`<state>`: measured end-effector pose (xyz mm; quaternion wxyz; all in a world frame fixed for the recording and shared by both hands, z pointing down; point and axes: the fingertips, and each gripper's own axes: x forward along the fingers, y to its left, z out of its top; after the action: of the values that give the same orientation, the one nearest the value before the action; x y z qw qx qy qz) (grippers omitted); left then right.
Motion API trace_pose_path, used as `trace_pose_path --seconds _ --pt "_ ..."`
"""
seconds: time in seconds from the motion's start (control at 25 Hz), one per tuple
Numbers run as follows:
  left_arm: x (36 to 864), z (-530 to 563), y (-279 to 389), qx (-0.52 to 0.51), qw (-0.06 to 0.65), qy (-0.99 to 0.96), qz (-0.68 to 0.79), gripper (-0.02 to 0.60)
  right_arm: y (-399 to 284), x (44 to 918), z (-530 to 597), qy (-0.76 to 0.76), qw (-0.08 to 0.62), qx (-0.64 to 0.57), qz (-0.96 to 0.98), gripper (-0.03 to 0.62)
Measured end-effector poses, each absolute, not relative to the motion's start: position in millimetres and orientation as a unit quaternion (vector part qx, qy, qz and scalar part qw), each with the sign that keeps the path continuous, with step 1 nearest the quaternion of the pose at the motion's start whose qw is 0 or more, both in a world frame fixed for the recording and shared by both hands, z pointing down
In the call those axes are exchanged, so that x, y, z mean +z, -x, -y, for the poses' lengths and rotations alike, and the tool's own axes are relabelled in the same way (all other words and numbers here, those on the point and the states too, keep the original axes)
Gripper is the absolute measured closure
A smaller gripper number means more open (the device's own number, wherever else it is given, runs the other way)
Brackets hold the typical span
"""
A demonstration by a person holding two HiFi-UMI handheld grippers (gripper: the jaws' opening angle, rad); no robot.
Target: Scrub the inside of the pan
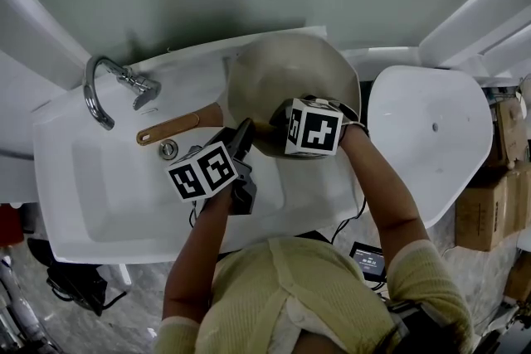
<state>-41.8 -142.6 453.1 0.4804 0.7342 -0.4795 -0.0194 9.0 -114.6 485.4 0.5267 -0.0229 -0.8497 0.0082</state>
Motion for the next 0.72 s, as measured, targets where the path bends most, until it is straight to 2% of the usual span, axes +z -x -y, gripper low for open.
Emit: trace_pose_path --seconds 0.72 --pt "451.5 141.6 39.7 -0.017 0.476 -0.735 0.482 0.387 -53.9 472.6 79.8 0.149 0.565 0.048 0.81 0.513"
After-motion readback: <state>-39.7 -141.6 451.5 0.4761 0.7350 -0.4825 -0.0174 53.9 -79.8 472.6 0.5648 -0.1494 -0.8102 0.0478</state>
